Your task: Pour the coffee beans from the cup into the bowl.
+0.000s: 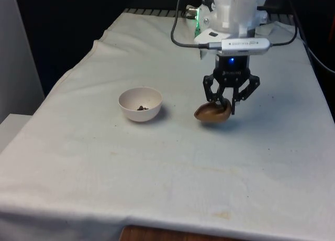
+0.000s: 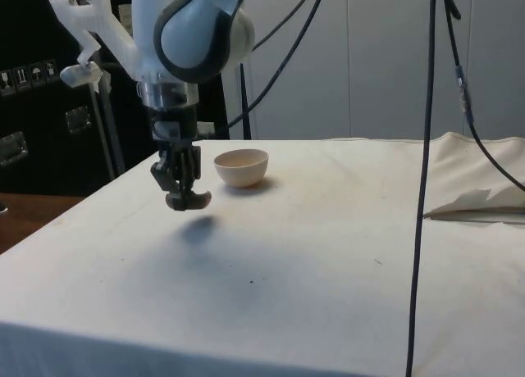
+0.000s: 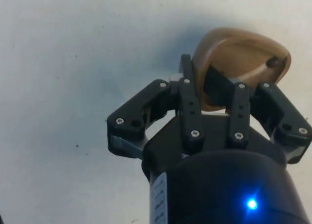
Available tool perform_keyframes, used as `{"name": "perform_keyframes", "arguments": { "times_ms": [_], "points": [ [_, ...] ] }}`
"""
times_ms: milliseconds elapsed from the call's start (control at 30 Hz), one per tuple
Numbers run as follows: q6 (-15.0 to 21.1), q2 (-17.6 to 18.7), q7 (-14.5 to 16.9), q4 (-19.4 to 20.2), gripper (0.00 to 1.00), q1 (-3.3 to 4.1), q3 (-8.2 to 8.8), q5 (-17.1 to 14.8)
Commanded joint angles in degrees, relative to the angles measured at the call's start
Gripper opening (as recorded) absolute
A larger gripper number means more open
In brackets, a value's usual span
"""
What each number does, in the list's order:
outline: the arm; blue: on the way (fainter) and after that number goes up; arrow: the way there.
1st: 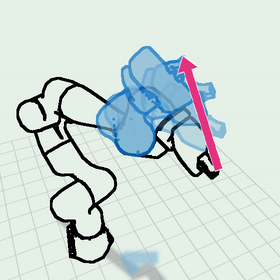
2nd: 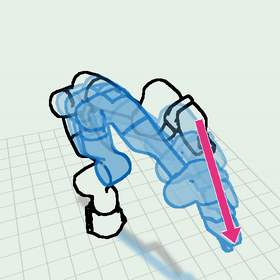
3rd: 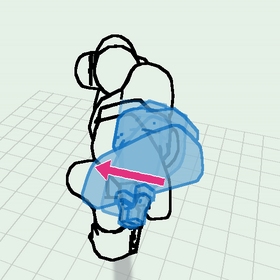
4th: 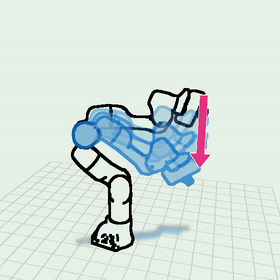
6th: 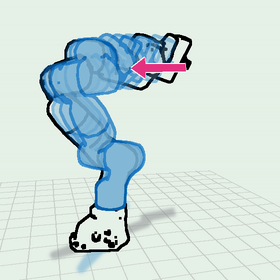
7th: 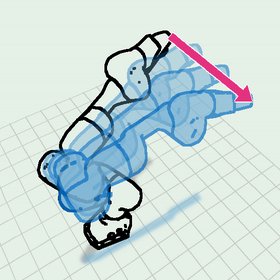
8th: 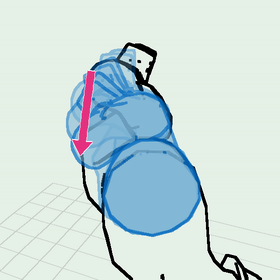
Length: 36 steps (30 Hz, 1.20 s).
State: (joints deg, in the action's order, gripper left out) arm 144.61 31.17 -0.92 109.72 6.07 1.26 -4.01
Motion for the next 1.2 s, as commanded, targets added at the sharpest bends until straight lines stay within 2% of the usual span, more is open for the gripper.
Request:
{"name": "perform_keyframes", "arguments": {
  "times_ms": [0, 33, 167, 267, 300, 333, 367, 567, 600, 633, 800, 867, 900, 933, 1100, 1167],
  "points": [
    [0.29, 0.17, -0.11, 0.0, 0.02, 0.0, 0.0, 0.0],
    [1.55, 0.4, -0.92, 0.4, 0.02, 0.52, 0.34, 0.4],
    [2.46, 1.03, -2.06, 0.52, 0.02, 0.86, 0.23, 0.86],
    [2.69, 1.2, -3.27, 0.52, 0.02, 0.74, -0.17, 1.89],
    [2.81, 1.26, -4.07, 0.46, 0.02, 0.57, -0.52, 2.52],
    [1.83, 1.2, -3.32, 0.17, 0.02, 0.11, -0.92, 2.06],
    [2.81, 1.26, -4.07, 0.46, 0.02, 0.57, -0.52, 2.52],
    [3.67, 2.12, -5.5, 0.29, 0.02, 0.46, -1.2, 3.27],
    [2.98, 1.95, -5.04, 0.23, 0.02, 0.11, -1.55, 3.04],
    [4.07, 2.41, -5.67, 0.23, 0.02, 0.46, -1.32, 3.27],
    [4.98, 3.04, -6.53, 0.17, 0.02, 0.69, -1.49, 3.55],
    [4.98, 3.04, -6.76, 0.11, 0.02, 0.63, -1.6, 3.78],
    [4.41, 2.92, -6.13, 0.11, 0.02, 0.17, -2.06, 3.44],
    [4.93, 3.04, -6.82, 0.11, 0.02, 0.57, -1.66, 3.84],
    [4.76, 3.04, -6.7, 0.06, 0.02, 0.46, -2.06, 3.72],
    [4.76, 3.04, -6.65, 0.06, 0.07, 0.46, -2.12, 3.67]
  ]
}}
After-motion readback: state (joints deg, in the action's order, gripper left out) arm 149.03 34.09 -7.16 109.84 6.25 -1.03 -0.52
